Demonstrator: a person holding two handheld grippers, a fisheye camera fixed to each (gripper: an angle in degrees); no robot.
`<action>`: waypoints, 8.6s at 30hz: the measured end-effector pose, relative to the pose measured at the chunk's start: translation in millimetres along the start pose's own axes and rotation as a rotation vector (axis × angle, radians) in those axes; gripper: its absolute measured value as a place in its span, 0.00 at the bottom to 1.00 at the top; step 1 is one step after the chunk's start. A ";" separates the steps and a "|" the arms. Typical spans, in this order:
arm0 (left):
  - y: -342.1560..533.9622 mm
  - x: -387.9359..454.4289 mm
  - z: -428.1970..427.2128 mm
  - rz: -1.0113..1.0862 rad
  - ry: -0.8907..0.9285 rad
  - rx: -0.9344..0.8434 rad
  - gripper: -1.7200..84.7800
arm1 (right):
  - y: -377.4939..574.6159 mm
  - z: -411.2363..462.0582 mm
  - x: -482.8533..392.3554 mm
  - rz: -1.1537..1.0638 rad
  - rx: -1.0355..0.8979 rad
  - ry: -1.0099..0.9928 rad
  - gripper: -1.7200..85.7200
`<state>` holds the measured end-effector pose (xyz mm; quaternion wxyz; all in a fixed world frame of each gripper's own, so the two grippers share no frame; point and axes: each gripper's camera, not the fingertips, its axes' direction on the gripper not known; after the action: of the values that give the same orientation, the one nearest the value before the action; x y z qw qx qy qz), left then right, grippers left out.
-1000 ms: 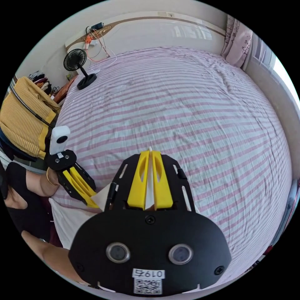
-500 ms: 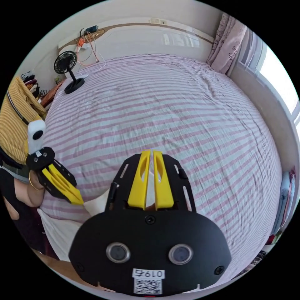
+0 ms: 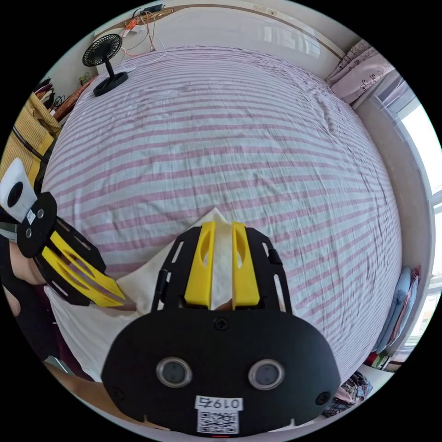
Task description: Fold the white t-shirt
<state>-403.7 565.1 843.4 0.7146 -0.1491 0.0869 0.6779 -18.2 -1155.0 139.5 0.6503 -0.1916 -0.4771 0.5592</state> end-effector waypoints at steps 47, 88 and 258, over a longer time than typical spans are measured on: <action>25.1 0.3 -4.1 0.014 0.088 0.185 0.03 | 257.8 -178.3 191.1 0.618 0.168 -0.035 0.15; -6.8 19.2 -62.8 -0.002 -0.017 0.187 0.03 | 570.7 -471.1 110.9 0.965 0.253 0.153 0.08; -61.3 488.5 315.7 0.940 -0.201 -0.290 0.03 | 652.7 -428.4 110.2 1.049 0.272 0.176 0.02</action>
<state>-335.3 1128.0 986.8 0.3087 -0.1256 -0.0194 0.9426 -24.9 -736.2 -528.6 0.3408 -0.3639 -0.1849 0.8469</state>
